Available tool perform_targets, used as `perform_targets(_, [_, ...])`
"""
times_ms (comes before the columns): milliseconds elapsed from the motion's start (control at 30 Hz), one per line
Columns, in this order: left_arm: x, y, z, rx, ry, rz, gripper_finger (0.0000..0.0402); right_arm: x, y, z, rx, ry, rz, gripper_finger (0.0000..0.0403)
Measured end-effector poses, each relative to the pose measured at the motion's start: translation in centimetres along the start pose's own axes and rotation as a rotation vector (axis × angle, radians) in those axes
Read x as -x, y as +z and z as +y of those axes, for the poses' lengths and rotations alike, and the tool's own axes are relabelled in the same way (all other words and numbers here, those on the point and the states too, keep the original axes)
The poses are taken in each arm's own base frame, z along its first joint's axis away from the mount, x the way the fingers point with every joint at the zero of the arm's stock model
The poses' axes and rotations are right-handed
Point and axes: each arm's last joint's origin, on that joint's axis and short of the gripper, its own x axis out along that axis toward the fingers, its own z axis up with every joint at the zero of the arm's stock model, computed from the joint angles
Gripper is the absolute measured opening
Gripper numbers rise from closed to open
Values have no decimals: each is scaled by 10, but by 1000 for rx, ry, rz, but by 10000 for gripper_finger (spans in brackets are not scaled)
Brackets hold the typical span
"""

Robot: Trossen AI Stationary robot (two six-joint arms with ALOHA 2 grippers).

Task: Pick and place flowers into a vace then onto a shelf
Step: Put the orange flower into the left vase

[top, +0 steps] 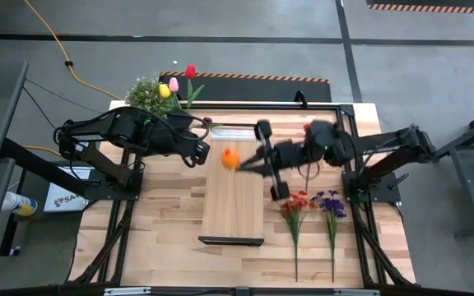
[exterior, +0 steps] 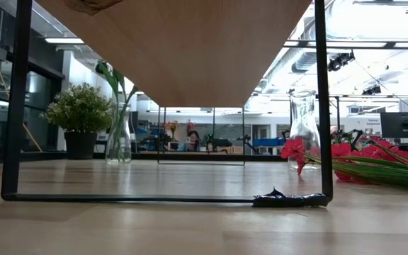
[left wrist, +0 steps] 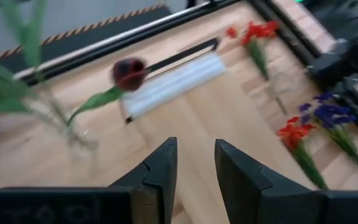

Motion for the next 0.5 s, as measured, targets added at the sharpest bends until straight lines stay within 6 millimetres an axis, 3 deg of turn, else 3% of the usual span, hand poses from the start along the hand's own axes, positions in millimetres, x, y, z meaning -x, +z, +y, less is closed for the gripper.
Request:
perform_targets(200, [6,0,-16,-133,-110,-83,143,10,-2,-34,-27,-95,10,0])
perform_targets(500, [26,-18,-29,-209,-143,-189,143,24,-7,-75,-126,-168,6,0])
